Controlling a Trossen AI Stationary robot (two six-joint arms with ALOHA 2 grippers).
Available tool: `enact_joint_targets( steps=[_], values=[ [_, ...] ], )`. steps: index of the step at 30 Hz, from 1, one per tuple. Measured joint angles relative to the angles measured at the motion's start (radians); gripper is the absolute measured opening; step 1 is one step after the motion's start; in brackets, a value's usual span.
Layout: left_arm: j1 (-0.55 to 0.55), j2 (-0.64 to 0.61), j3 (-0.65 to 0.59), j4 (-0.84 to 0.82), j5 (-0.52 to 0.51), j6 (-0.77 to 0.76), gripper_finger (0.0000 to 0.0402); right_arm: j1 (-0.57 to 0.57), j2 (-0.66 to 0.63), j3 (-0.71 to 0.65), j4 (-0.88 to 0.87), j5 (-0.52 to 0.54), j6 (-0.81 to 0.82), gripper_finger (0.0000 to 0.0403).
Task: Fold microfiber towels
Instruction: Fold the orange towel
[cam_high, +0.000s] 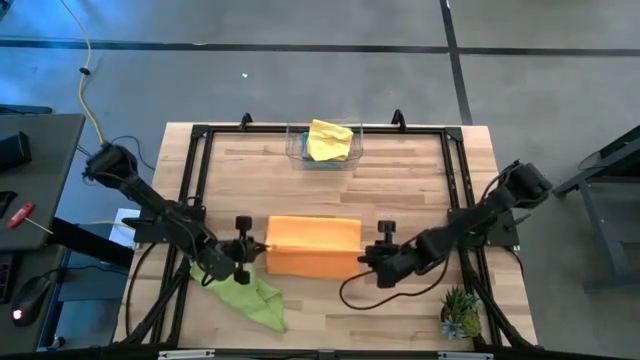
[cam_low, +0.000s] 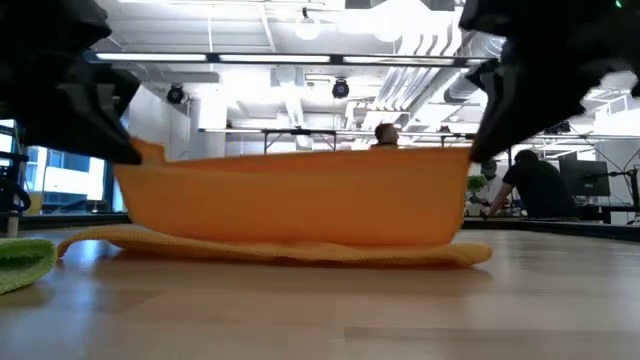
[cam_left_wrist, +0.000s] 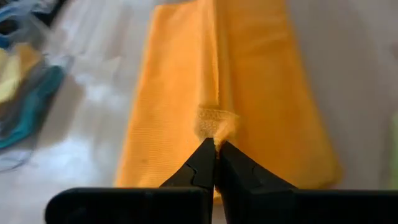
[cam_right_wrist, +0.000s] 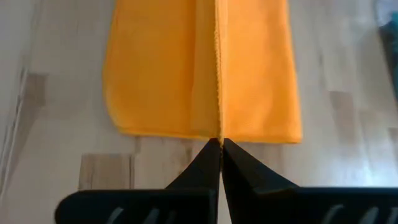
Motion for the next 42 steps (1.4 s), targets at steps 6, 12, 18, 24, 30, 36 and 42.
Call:
enact_joint_targets(
  steps=[6, 12, 18, 24, 30, 36, 42],
  values=[
    [-0.010, 0.046, 0.016, 0.020, 0.092, -0.015, 0.0051, 0.001, 0.031, 0.000, 0.018, -0.096, 0.043, 0.0037],
    [-0.009, 0.024, 0.062, -0.037, 0.156, -0.018, 0.0117, 0.000, 0.019, 0.007, 0.027, -0.130, 0.084, 0.0125],
    [-0.008, -0.042, 0.121, -0.178, 0.158, -0.034, 0.0140, -0.005, -0.025, 0.038, 0.019, -0.185, 0.098, 0.0161],
    [0.101, -0.142, 0.073, -0.188, 0.205, -0.040, 0.0084, -0.051, -0.042, 0.026, 0.076, -0.188, 0.123, 0.0120],
    [0.390, -0.121, -0.004, -0.025, 0.406, 0.124, 0.0006, -0.186, 0.021, -0.114, 0.477, -0.265, 0.119, 0.0013],
    [0.643, -0.024, -0.018, 0.054, 0.532, 0.286, 0.0012, -0.293, 0.156, -0.168, 0.628, -0.255, 0.126, 0.0018],
    [0.727, 0.077, -0.017, 0.054, 0.642, 0.358, 0.0003, -0.363, 0.216, -0.166, 0.601, -0.249, 0.110, 0.0005]
  ],
)
